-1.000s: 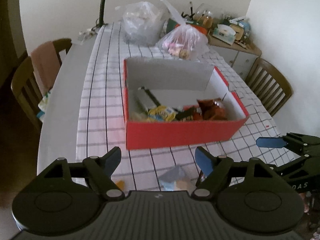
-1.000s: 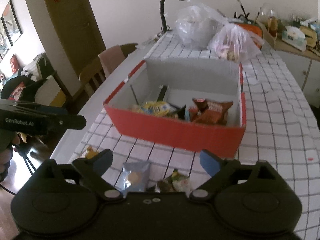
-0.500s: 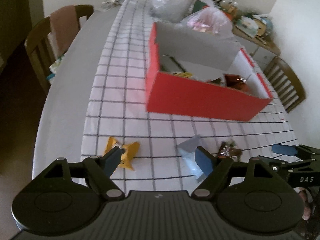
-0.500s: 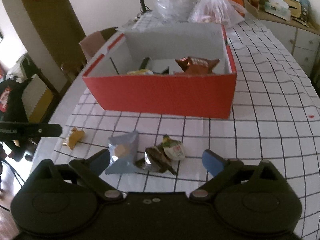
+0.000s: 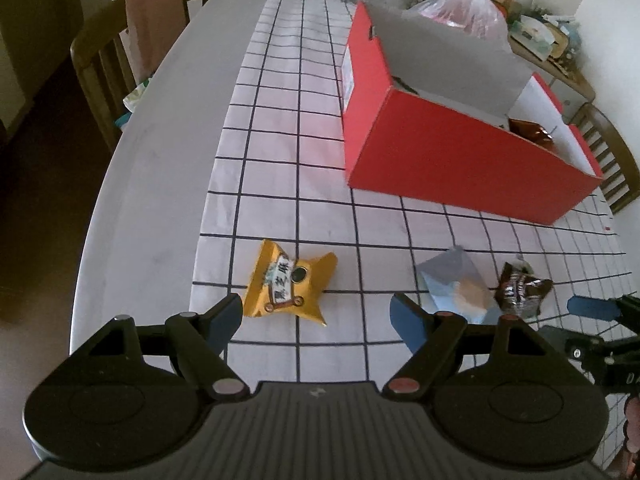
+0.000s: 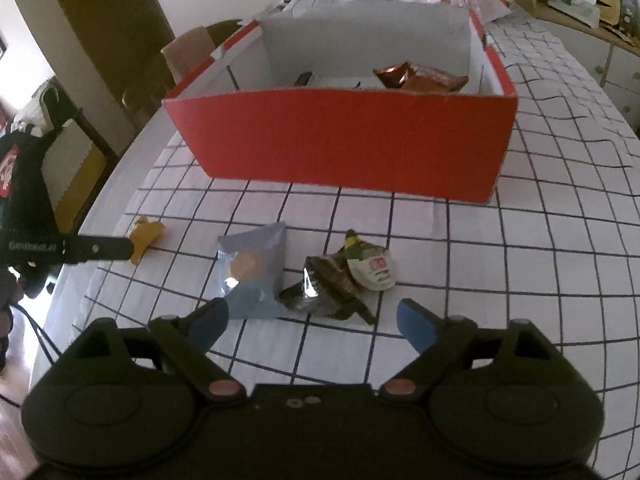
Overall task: Organize snacks
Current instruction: 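Grasp the yellow snack packet with the left gripper while the right grasps the brown wrapped packet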
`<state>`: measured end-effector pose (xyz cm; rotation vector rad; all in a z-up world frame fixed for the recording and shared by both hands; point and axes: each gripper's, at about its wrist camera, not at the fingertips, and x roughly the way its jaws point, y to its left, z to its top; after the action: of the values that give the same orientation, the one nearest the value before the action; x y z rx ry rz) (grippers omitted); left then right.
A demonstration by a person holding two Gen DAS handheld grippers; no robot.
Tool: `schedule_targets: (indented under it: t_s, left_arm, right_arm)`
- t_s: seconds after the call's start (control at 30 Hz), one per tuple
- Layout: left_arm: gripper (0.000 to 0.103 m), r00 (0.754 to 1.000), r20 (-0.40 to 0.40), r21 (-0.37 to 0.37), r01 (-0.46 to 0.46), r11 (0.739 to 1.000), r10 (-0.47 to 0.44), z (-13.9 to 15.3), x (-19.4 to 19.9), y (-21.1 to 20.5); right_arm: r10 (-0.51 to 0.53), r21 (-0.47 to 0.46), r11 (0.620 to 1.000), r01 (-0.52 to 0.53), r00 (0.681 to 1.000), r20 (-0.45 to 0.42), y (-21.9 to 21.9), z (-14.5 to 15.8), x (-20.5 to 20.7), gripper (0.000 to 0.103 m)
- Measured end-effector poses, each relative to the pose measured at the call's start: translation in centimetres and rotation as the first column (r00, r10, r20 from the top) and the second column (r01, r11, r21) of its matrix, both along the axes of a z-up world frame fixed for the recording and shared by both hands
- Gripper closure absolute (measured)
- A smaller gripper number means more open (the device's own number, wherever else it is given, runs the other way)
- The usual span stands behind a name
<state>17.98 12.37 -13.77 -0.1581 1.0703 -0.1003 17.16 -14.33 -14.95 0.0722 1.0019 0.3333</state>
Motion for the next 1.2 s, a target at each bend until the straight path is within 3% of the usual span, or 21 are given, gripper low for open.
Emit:
schedule_targets:
  t_s: [0.47, 0.7, 0.87, 1.1, 1.2]
  left_arm:
    - [0.025, 0.998, -0.058, -0.014, -0.014, 1.0, 0.013, -2.0, 2.5, 0.5]
    - [0.038, 0.998, -0.055, 0.016, -0.011, 1.0, 0.011, -2.4, 2.8, 0.2]
    - [0.054, 0.999, -0.041, 0.038, -0.004, 0.999, 0.005, -2.4, 2.5, 0.1]
    - [0.058, 0.999, -0.033, 0.033, -0.003, 0.999, 0.004, -2.2, 2.3, 0.2]
    - [0.067, 1.0, -0.027, 0.02, 0.003, 1.0, -0.002, -1.9, 2.1, 0.2]
  right_arm:
    - [-0.099, 0.001, 0.995, 0.1, 0.994, -0.048, 0.3, -1.7, 2.6, 0.044]
    - [-0.119, -0.007, 0.993, 0.119, 0.992, -0.053, 0.7, -2.2, 3.0, 0.054]
    - [-0.128, -0.021, 0.992, 0.128, 0.991, -0.048, 0.7, -2.3, 3.0, 0.063]
    - [-0.122, -0.02, 0.992, 0.122, 0.992, -0.037, 0.8, -2.1, 2.6, 0.071]
    - [-0.126, -0.006, 0.992, 0.126, 0.991, -0.036, 0.6, -1.9, 2.3, 0.073]
